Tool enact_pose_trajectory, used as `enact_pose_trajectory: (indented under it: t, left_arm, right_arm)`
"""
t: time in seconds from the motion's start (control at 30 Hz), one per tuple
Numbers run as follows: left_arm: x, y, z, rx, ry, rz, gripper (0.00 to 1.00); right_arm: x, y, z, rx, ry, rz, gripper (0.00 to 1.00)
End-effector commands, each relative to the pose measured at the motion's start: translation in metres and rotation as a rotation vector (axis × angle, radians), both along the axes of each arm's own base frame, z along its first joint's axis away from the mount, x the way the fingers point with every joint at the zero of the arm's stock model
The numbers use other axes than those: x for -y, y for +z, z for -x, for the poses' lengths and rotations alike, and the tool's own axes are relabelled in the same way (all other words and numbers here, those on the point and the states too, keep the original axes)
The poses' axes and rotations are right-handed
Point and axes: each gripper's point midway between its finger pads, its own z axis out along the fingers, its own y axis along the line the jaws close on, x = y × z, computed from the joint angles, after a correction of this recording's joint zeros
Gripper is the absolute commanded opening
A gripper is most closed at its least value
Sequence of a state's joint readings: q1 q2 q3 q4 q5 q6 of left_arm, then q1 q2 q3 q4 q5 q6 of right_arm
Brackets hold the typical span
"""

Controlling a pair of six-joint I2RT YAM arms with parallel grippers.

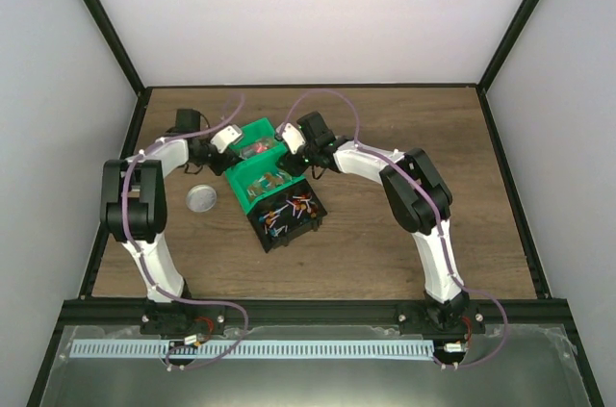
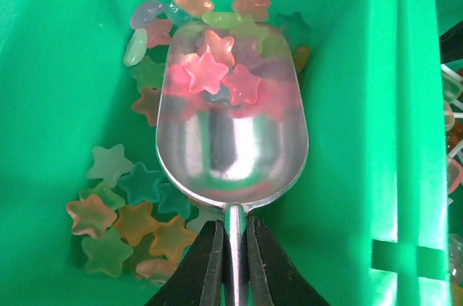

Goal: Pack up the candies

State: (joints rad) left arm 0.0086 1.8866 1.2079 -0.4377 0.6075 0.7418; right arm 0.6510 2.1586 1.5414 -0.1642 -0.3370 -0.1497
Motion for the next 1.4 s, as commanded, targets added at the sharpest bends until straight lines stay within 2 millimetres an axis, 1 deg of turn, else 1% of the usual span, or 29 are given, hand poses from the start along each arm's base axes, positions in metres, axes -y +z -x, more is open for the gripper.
enact_pose_trajectory:
  t: [0.0,0.03,0.07,0.1,0.13,0.17,0.2,0.23,0.3,0.33,0.4,0.43,0.5,0.53,0.63,0.73,0.8,0.9,1.17,1.37]
  left_arm:
    - [0.006,-0.002,0.008,0.014,-0.068,-0.015,0.04]
    - [-0.006,0.004,0.004,0.031,-0.036,0.009,0.04]
    - [-0.009,0.008,0.000,0.048,-0.020,0.025,0.04]
    - [-0.006,0.011,-0.002,0.049,-0.021,0.045,0.04]
    - [0.003,0.010,-0.003,0.032,-0.030,0.067,0.04]
    - [0.017,0.005,0.004,-0.007,-0.067,0.076,0.04]
    - [0.021,0.000,0.009,-0.019,-0.090,0.050,0.04]
    - [0.016,-0.002,0.007,0.001,-0.084,0.019,0.04]
    - [0.005,0.010,0.000,0.041,-0.041,0.056,0.04]
    - [0.009,0.014,-0.002,0.046,-0.035,0.088,0.04]
    - [0.025,0.016,0.001,0.028,-0.069,0.105,0.04]
    - [0.025,0.017,0.002,0.032,-0.070,0.097,0.04]
    - [0.011,0.015,0.002,0.049,-0.034,0.091,0.04]
    - [0.008,0.017,0.001,0.057,-0.021,0.111,0.04]
    - [0.014,0.023,0.008,0.040,-0.029,0.192,0.04]
    - [0.004,0.025,0.015,0.086,-0.008,0.182,0.04]
    - [0.001,0.026,0.020,0.080,-0.009,0.208,0.04]
    - [-0.002,0.027,0.018,0.076,0.004,0.212,0.04]
    - [-0.010,0.040,0.023,0.113,0.001,0.258,0.04]
    - [-0.016,0.047,0.025,0.127,0.003,0.298,0.04]
  right_arm:
    - [-0.010,0.025,0.007,0.053,0.054,-0.025,0.43]
    - [-0.009,0.027,0.008,0.057,0.053,-0.027,0.43]
    - [-0.009,0.028,0.009,0.062,0.055,-0.031,0.43]
    - [-0.009,0.028,0.009,0.062,0.057,-0.032,0.43]
    - [-0.009,0.029,0.009,0.062,0.058,-0.034,0.43]
    - [-0.010,0.028,0.008,0.060,0.058,-0.033,0.43]
    - [-0.010,0.027,0.007,0.060,0.056,-0.028,0.43]
    - [-0.009,0.027,0.006,0.061,0.053,-0.024,0.43]
    - [-0.009,0.028,0.007,0.063,0.054,-0.028,0.43]
    - [-0.010,0.029,0.007,0.064,0.057,-0.035,0.44]
    - [-0.011,0.029,0.007,0.056,0.059,-0.037,0.44]
    - [-0.011,0.027,0.006,0.052,0.055,-0.032,0.44]
    - [-0.010,0.029,0.004,0.057,0.049,-0.030,0.44]
    - [-0.010,0.030,0.005,0.062,0.049,-0.034,0.44]
    - [-0.009,0.029,0.006,0.055,0.048,-0.036,0.46]
    - [-0.007,0.031,0.004,0.054,0.037,-0.037,0.48]
    - [-0.004,0.034,0.002,0.051,0.029,-0.047,0.49]
    - [-0.003,0.036,0.000,0.045,0.022,-0.051,0.49]
    - [0.005,0.041,-0.006,0.045,-0.002,-0.057,0.51]
    - [0.005,0.044,-0.007,0.046,-0.003,-0.064,0.53]
